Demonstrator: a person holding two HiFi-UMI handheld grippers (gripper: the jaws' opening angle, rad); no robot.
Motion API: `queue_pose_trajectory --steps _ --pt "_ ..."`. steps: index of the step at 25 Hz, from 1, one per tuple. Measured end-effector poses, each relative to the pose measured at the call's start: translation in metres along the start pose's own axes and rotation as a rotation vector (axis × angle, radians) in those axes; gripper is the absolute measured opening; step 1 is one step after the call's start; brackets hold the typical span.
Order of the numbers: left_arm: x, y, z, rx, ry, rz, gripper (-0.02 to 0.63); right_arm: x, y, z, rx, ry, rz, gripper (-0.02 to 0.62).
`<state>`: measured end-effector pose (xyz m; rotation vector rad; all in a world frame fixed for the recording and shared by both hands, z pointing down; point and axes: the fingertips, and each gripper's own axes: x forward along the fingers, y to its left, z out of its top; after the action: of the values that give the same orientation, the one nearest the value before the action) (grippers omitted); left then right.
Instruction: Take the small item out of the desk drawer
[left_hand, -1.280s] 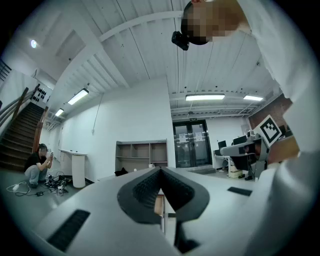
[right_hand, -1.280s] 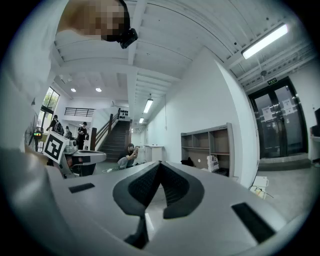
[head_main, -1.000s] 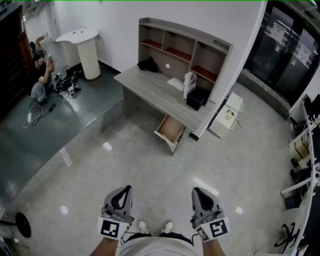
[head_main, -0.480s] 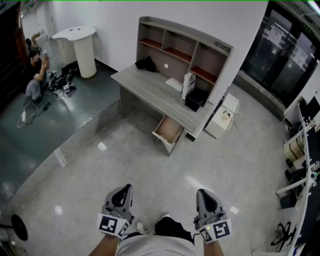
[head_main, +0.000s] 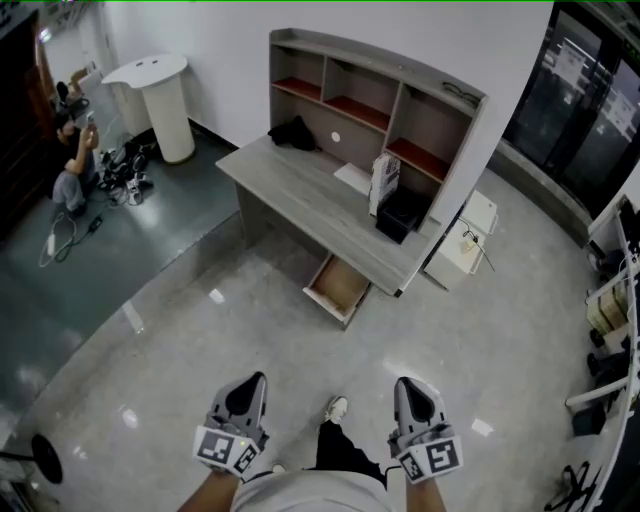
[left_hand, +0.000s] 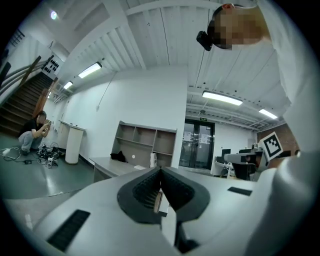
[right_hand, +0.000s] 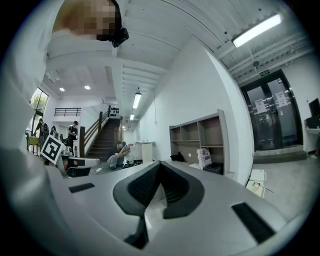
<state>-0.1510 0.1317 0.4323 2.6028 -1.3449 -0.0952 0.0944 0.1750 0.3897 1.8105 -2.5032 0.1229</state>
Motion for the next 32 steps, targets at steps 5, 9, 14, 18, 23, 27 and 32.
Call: queue_pose_trajectory --steps 5,9,14,18,23,27,32 --pt "0.095 0.002 0.021 0.027 0.000 0.022 0.018 0.073 -0.068 0.019 0.008 -0.003 0.064 0.021" --pt "0.158 0.006 0.026 0.001 0.018 0.063 0.018 0.123 -0.112 0.028 0.016 0.000 0.121 0.021" --pt "0.204 0.023 0.018 -0.037 0.046 0.127 0.018 0.169 -0.138 0.026 0.026 0.006 0.177 0.021" --pt "0.227 0.035 -0.004 -0.098 0.102 0.130 0.018 0.186 -0.142 0.024 0.032 0.029 0.194 0.021" --pt "0.247 0.056 -0.046 -0.168 0.173 0.112 0.018 0.199 -0.138 0.021 0.007 0.064 0.179 0.021" --pt "0.264 0.075 -0.079 -0.212 0.238 0.089 0.018 0.214 -0.135 0.006 -0.003 0.115 0.148 0.021" --pt "0.284 0.095 -0.133 -0.292 0.325 0.090 0.020 0.231 -0.134 -0.022 0.002 0.179 0.128 0.021"
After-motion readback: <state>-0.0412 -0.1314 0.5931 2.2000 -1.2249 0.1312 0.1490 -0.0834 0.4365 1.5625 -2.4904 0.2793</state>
